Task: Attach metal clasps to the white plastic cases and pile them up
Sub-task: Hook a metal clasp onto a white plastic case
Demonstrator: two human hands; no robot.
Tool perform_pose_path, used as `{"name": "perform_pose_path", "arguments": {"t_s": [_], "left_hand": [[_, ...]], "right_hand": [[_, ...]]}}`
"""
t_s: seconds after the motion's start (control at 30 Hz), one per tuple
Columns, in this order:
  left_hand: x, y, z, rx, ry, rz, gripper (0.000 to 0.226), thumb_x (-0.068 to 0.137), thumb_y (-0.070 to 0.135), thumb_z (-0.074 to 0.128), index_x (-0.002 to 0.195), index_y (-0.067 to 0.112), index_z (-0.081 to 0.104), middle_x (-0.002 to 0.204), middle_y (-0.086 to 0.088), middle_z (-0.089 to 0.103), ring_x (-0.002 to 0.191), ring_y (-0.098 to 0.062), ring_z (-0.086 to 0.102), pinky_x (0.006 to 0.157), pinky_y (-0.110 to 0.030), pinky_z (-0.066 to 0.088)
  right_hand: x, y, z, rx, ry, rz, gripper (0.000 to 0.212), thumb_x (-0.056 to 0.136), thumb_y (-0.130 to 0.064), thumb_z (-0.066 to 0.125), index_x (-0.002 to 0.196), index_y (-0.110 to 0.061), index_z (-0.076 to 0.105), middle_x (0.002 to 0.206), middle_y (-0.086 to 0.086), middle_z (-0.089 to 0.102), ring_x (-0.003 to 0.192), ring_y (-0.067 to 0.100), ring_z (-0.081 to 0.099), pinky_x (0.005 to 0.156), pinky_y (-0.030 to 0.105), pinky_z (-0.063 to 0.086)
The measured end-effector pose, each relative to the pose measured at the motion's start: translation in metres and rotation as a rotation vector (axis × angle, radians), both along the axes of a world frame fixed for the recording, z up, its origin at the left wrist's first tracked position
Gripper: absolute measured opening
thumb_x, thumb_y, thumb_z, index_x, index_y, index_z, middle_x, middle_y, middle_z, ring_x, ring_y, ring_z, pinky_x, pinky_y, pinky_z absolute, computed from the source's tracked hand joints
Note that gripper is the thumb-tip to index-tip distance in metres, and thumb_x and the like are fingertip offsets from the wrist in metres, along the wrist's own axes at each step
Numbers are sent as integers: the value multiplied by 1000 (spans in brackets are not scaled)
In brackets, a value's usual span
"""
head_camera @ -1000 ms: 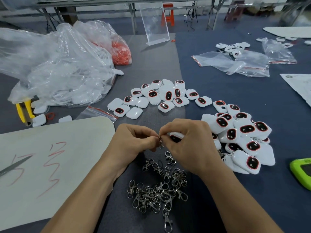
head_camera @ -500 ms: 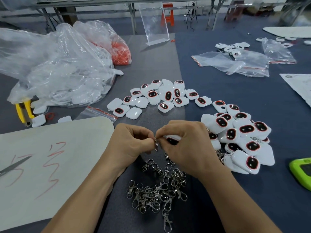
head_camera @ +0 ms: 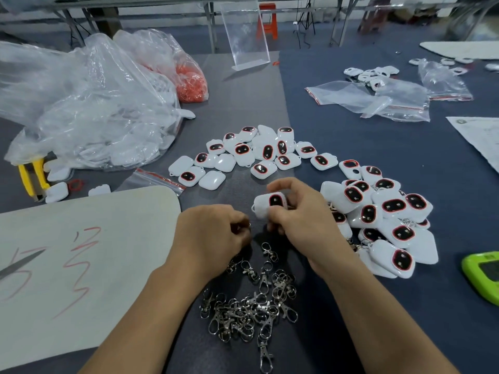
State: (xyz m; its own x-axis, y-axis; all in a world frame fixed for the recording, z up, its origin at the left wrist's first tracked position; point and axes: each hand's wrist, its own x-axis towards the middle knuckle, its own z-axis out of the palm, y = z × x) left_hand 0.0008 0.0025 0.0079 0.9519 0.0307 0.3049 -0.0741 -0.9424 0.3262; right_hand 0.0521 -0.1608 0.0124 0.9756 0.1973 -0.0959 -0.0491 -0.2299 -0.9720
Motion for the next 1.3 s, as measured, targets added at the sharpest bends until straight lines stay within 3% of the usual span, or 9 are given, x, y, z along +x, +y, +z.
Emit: {"name": "perform_pose_path", "arguments": {"t_s": [0.13, 0.4, 0.57, 0.73, 0.8, 0.93, 1.1, 1.2, 1.3], "left_hand": [[1, 7, -1, -199, 90, -33, 23, 72, 45, 66, 89, 38, 80, 74, 11, 68, 75, -12, 61, 70, -30, 45], [1, 11, -4, -305, 114, -36, 15, 73, 33, 79, 87, 37, 80, 64, 20, 62, 69, 3, 57, 62, -15, 36], [-1, 10, -3, -322, 108, -4, 19, 68, 40, 73, 87, 38, 79, 69, 17, 68, 72, -2, 60, 65, -22, 43], [-5, 7, -2, -309, 42, 25, 26, 65, 43, 68, 91, 42, 73, 70, 15, 71, 69, -5, 63, 67, -33, 53], [-6, 5, -2, -296, 29, 58, 21, 66, 46, 70, 83, 36, 77, 68, 14, 71, 65, -6, 64, 65, -35, 54], [-4, 4, -5, -292, 34, 142, 19, 69, 50, 84, 75, 32, 78, 61, 13, 69, 57, -7, 63, 59, -30, 53], [-2, 5, -5, -327, 25, 127, 14, 67, 47, 84, 71, 36, 77, 59, 18, 68, 56, -2, 62, 57, -24, 49], [-2, 5, -3, -461, -10, 99, 4, 67, 38, 76, 66, 42, 74, 58, 23, 66, 54, 2, 63, 54, -18, 50], [0, 7, -2, -681, -25, 14, 22, 72, 19, 81, 79, 40, 79, 63, 16, 72, 56, 1, 67, 57, -13, 51]], "right_hand": [[-2, 1, -5, -245, -181, 70, 29, 84, -10, 71, 94, -34, 59, 78, -4, 73, 66, 16, 67, 64, 32, 54], [-3, -3, 1, -302, -245, 136, 24, 84, -13, 73, 90, -34, 65, 71, -5, 73, 65, 16, 66, 60, 35, 56], [-3, -3, 3, -299, -241, 175, 24, 84, -13, 74, 89, -35, 66, 70, -6, 72, 60, 12, 63, 53, 28, 52], [-2, -3, 1, -235, -166, 185, 21, 86, -14, 75, 89, -33, 67, 67, -5, 73, 53, 10, 59, 56, 31, 54], [-2, -3, 1, -216, -144, 187, 21, 84, -13, 76, 89, -32, 67, 67, -5, 74, 53, 12, 60, 58, 32, 55], [-4, -1, -1, -173, -110, 180, 24, 80, -10, 76, 88, -30, 68, 65, -4, 73, 48, 11, 60, 51, 27, 49], [-5, -1, -3, -69, -27, 144, 26, 77, -5, 73, 89, -28, 70, 65, 3, 73, 47, 15, 61, 48, 26, 45], [-2, -1, -1, 119, 108, 79, 25, 79, 5, 71, 88, -19, 71, 62, 13, 67, 43, 19, 54, 42, 22, 37], [3, -4, 4, 294, 243, 61, 21, 85, 11, 64, 93, -7, 70, 63, 12, 64, 41, 17, 50, 39, 21, 31]]}}
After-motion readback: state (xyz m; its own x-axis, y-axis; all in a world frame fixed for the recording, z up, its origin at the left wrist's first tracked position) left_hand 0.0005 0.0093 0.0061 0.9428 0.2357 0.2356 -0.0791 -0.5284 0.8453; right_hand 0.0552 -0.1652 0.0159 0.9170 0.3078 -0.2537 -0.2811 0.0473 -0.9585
